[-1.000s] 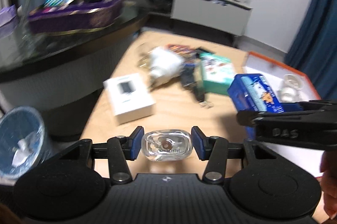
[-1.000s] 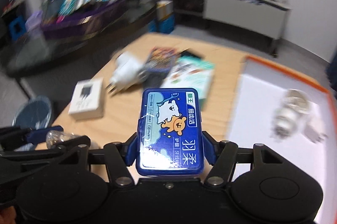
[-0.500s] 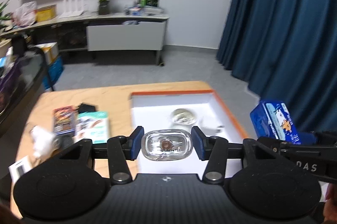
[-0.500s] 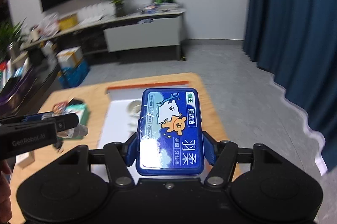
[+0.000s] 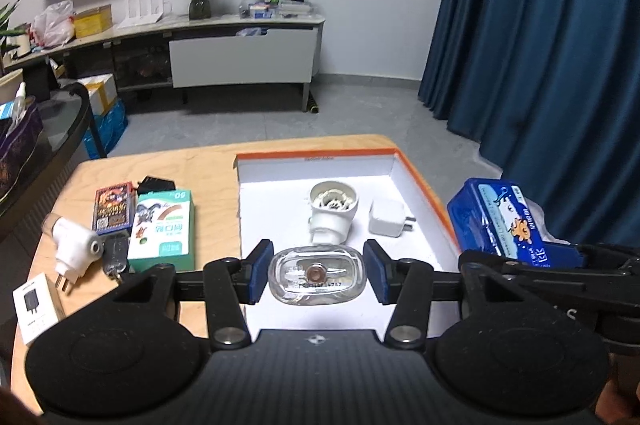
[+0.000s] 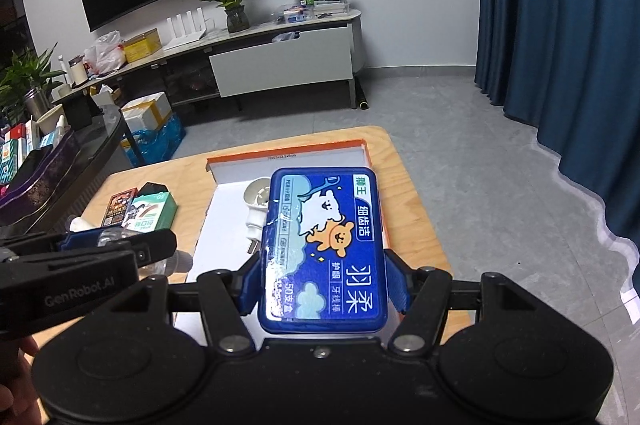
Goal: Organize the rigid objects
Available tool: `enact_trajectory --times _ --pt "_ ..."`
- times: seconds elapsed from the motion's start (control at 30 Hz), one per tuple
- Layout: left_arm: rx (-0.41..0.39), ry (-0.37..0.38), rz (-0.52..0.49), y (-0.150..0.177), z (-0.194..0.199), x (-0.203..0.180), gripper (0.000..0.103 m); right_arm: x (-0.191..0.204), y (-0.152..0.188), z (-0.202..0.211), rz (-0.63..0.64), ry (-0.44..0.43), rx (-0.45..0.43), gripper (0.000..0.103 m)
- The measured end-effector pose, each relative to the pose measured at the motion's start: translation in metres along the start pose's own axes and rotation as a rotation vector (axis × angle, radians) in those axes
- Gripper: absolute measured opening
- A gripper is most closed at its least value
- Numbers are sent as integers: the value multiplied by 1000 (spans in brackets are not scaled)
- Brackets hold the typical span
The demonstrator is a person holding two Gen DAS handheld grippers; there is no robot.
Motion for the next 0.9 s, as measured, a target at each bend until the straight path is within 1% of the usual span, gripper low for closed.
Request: enact_trajectory --times 0.2,0.4,0.9 --pt "5 -10 13 2 0 2 50 3 2 -3 22 12 3 73" --pt "14 -5 26 6 -1 2 50 8 3 -2 33 5 8 73" --pt "8 -14 45 7 2 6 50 9 3 -1 42 3 13 73"
Point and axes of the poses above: each gripper's, at about its wrist camera, not at the fingertips, and z roughly against the way its jaws point, x to its left, y to its underside, the point moved 10 cm from there along -z, roughly the way its jaws point, and after that the axes turned 12 degrees about y, right-handed, at the moved point
